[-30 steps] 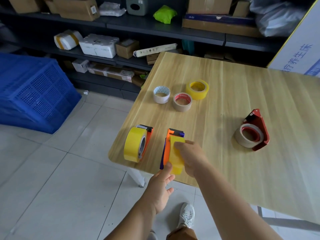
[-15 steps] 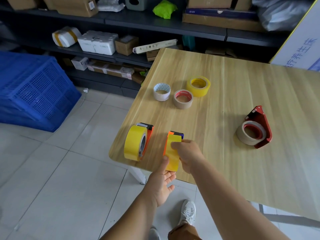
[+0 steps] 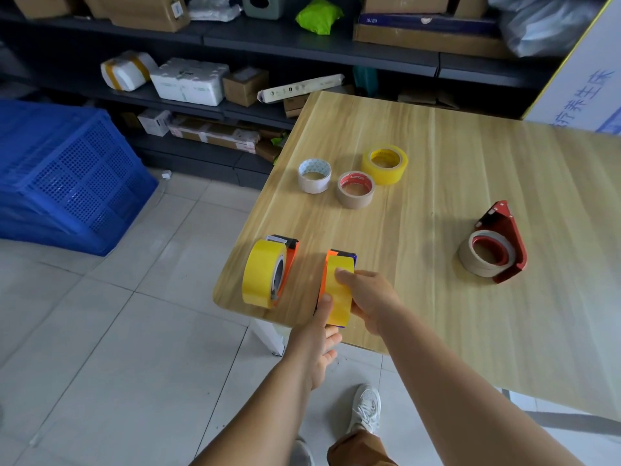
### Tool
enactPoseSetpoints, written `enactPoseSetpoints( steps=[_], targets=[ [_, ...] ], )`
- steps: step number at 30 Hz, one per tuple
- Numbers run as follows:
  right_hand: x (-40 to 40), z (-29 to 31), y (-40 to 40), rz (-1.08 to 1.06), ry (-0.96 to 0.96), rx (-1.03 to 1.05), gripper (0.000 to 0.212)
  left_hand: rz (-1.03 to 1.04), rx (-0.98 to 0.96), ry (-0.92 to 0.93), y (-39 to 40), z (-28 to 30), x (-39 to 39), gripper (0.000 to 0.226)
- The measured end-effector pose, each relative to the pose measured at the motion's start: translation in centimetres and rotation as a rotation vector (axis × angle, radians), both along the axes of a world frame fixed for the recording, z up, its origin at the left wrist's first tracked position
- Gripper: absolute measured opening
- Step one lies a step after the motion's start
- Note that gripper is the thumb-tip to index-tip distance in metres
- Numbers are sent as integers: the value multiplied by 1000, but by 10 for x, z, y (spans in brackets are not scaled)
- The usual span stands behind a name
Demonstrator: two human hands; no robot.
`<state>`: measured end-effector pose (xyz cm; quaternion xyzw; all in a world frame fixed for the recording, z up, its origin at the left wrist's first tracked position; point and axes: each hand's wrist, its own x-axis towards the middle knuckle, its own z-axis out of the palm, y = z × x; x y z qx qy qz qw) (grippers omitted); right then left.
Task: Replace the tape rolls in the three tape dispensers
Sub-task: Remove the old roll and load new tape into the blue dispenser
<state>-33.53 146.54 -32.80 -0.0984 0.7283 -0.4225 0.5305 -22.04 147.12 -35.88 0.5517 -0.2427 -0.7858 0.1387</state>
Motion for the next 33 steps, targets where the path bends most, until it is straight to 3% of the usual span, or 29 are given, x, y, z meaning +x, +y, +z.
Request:
enactPoseSetpoints(
  steps=[3,7,9,12,16,23,26,29,33],
  targets=[
    [0,-1,2,-12,29,-20,19,82,-170,-171,0,0,-3,64],
    [2,-5,7,-53,72,-45,40,13,-660,-388,-5,9,-6,14],
    [3,-7,8,-51,146,-46,45,-48,-787,-447,-7,14,-6,22],
    [5,-8,13,11,341,-57,34,-137,-902,-546,-9,18,-4,28],
    [12,-9,16,69,582,-66,59,-211,-977,-590,-11,20,1,25],
    [10,1,11,141,549,27,53,-358,-1013,-695,-13,33,-3,24],
    [5,5,13,216,549,19,41,-523,-1077,-855,-13,38,-9,41],
    [-9,8,20,279,658,-43,37,-718,-1268,-948,-13,46,-21,61],
    [-55,6,36,368,899,-70,59,-921,-1492,-939,-10,57,-61,70]
  ],
)
